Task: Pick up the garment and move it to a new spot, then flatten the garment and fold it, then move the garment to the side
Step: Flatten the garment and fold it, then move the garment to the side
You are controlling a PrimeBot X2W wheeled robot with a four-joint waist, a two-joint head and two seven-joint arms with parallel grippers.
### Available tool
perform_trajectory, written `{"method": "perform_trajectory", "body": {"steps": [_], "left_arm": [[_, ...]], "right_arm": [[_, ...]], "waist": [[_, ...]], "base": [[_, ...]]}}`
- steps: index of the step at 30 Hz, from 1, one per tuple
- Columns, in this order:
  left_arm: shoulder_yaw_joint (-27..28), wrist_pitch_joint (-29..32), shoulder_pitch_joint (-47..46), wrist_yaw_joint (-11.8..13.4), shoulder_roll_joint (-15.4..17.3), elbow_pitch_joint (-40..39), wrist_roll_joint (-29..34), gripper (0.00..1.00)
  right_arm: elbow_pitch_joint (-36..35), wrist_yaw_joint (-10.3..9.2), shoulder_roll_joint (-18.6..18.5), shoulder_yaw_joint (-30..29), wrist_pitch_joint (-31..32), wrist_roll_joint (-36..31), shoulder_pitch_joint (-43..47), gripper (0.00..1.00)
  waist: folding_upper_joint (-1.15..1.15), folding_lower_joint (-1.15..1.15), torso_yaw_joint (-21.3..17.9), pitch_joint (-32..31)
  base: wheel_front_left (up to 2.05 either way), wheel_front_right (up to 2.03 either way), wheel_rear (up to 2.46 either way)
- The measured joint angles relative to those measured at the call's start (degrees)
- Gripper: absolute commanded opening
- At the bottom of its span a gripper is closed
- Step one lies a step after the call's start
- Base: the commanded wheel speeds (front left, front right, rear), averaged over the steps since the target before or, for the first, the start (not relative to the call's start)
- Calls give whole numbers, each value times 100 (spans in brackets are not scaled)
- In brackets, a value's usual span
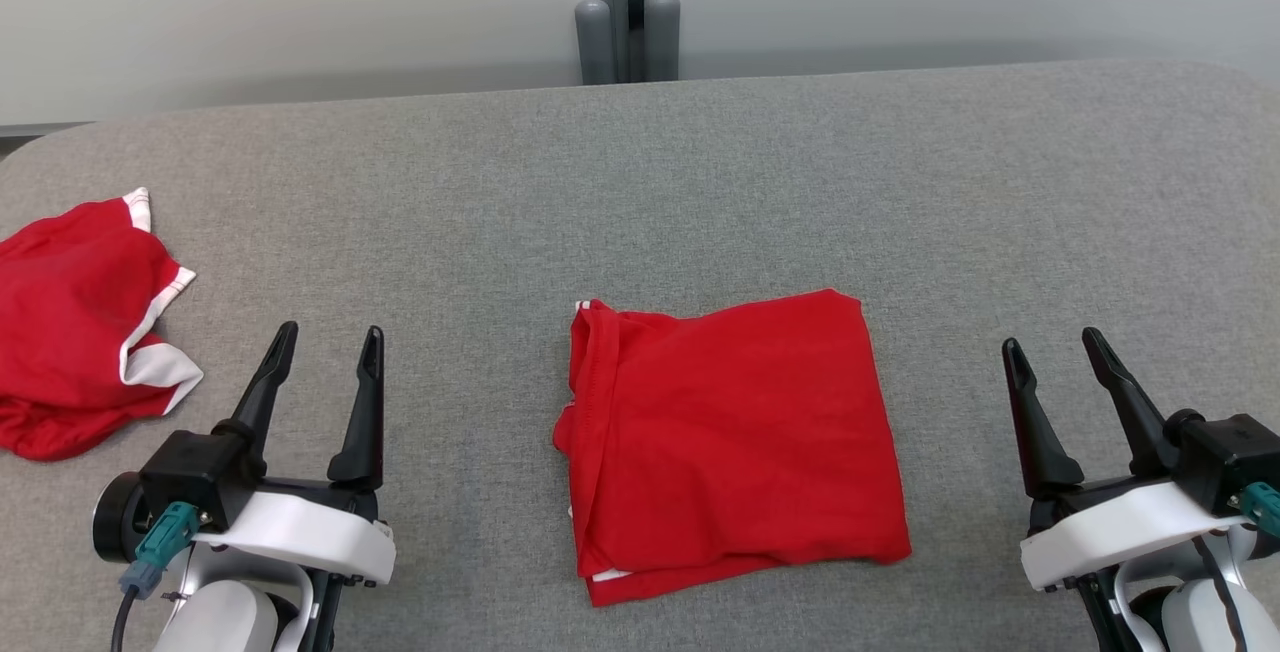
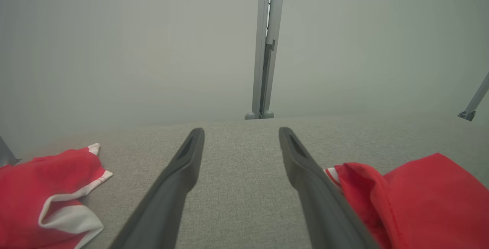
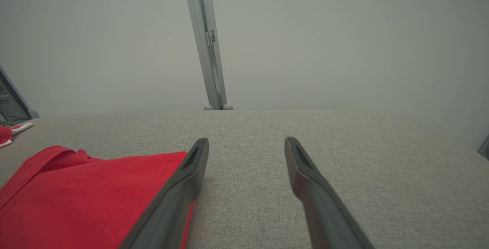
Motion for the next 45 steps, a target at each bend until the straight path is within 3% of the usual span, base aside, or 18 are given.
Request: {"method": "perform_trajectory", "body": {"steps": [19, 27, 34, 35, 36, 37, 45], "left_arm": [[-73, 31, -21, 51, 1, -70, -29, 100], [-74, 3, -76, 3, -100, 53, -47, 100], [-60, -20, -179, -65, -203, 175, -41, 100], [-55, -21, -180, -67, -208, 187, -30, 100], [-47, -21, -183, -71, -213, 197, -24, 100], [-36, -21, -186, -73, -221, 200, -15, 100], [57, -30, -199, -91, -197, 123, 102, 100]], "right_arm": [[287, 0, -33, 264, 299, 112, -174, 100], [1193, 1, -98, 1081, 748, 238, -481, 100], [2014, 2, -69, 1091, 767, 292, -842, 100], [2082, 2, -55, 1091, 780, 298, -890, 83], [2140, 2, -43, 1104, 790, 331, -940, 35], [2187, 2, -33, 1125, 790, 363, -977, 0], [2056, 22, -116, 1365, 616, 308, -1117, 0]], "waist": [[0, 0, 188, 113], [0, 0, 467, 329], [0, 0, 710, 470], [0, 0, 728, 482], [0, 0, 740, 495], [0, 0, 746, 510], [0, 0, 525, 598]], "base": [[0, 0, 0], [0, 0, 0], [0, 0, 0], [0, 0, 0], [0, 0, 0], [0, 0, 0], [0, 0, 0]]}}
